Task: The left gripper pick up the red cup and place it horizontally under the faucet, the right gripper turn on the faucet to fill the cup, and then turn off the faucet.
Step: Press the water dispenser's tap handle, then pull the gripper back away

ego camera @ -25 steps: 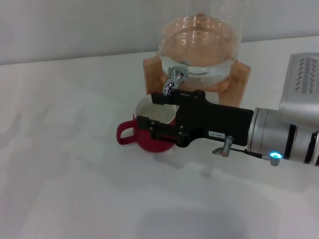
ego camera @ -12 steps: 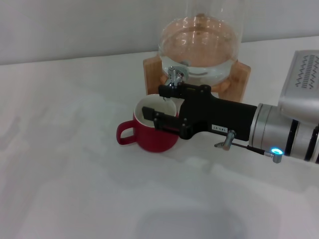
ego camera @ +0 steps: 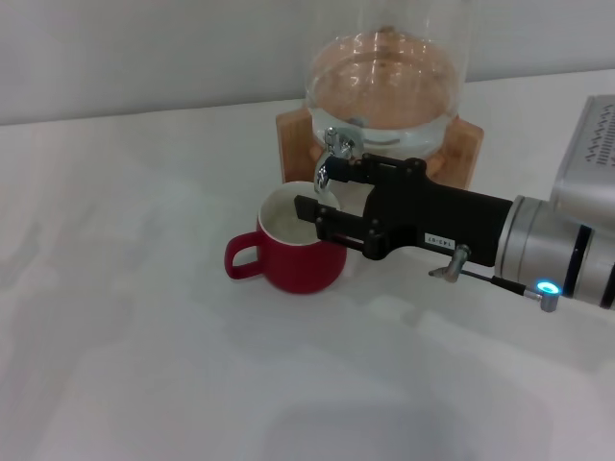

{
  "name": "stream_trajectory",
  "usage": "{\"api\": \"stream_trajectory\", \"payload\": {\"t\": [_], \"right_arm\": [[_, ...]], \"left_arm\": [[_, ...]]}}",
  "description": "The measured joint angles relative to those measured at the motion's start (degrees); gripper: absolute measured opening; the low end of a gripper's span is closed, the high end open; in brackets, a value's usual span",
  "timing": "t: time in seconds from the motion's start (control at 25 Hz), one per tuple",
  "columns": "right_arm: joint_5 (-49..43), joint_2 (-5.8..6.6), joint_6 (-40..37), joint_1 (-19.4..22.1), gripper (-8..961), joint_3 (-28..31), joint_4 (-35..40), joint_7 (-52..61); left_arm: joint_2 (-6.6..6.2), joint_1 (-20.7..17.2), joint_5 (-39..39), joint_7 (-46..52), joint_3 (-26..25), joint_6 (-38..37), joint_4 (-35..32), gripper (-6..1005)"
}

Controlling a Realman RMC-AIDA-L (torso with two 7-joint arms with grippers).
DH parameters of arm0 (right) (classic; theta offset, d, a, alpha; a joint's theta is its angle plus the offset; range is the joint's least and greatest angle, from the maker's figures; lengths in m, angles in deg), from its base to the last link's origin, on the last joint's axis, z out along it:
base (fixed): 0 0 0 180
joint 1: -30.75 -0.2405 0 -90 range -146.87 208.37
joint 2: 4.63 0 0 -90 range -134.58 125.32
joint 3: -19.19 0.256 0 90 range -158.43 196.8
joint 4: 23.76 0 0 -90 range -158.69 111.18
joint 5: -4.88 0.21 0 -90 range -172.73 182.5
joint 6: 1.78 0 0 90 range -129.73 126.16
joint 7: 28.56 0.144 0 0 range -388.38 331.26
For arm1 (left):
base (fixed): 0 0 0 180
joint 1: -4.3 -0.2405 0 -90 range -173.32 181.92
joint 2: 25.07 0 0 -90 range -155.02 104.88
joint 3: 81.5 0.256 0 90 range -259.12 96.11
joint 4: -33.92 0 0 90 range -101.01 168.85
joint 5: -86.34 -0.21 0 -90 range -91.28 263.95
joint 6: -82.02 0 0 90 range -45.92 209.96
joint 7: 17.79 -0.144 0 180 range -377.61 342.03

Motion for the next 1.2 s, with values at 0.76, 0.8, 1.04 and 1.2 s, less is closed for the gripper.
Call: {"api": "stream_trajectory", "payload": {"t": [0.76, 0.8, 1.04, 1.2], "right_arm": [[0.15, -0.09, 0.1, 0.49, 630, 1.77, 0.2, -0.04], [0.17, -0.09, -0.01, 0.49, 630, 1.86, 0.21, -0.04], [1.29, -0.09, -0.17, 0.55, 630, 2.66, 0.84, -0.12], [1.48, -0.13, -0.05, 0.57, 630, 2.98, 1.05, -0.5]], "left_arm": [[0.0, 0.35, -0.52, 0.0, 0.13, 0.01, -0.01, 790], [0.0, 0.35, -0.52, 0.0, 0.12, 0.01, -0.01, 790], [0.0, 0.42, -0.52, 0.0, 0.09, 0.01, 0.0, 790], [0.0, 0.44, -0.52, 0.0, 0.08, 0.01, -0.03, 790]]}}
